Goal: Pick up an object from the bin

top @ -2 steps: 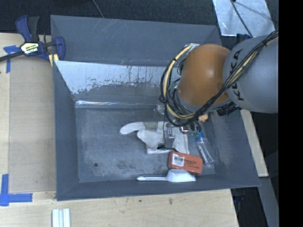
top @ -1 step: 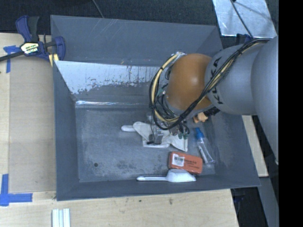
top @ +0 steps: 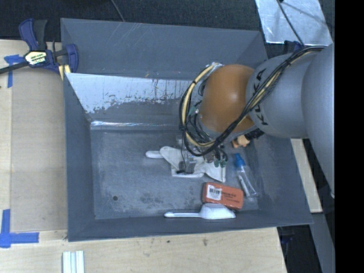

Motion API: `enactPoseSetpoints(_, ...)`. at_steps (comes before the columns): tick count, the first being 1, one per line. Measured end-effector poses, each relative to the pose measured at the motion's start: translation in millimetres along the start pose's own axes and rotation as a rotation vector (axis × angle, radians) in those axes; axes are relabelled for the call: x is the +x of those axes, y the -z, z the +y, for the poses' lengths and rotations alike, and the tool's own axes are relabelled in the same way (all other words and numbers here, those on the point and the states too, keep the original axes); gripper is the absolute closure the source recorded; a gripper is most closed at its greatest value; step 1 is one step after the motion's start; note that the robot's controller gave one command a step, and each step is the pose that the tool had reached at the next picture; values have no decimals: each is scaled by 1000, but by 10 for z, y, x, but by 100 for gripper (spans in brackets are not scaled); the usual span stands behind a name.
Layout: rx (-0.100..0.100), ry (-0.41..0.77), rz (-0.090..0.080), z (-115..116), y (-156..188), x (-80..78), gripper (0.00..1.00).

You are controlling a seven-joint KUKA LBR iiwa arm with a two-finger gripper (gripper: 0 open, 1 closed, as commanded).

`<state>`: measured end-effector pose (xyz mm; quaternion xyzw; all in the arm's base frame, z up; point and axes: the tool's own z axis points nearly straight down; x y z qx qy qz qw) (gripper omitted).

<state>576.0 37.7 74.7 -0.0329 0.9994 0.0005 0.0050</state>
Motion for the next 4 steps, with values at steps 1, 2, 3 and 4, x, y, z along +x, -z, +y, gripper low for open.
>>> enactPoseSetpoints(1,0,32,3,-76,119,248,100)
enactPoseSetpoints(2,1,93,7,-800,1157,180,100)
enactPoseSetpoints(3,0,92,7,-799,1157,180,100)
enactPoseSetpoints(4,0,92,12,-798,1485,53,100)
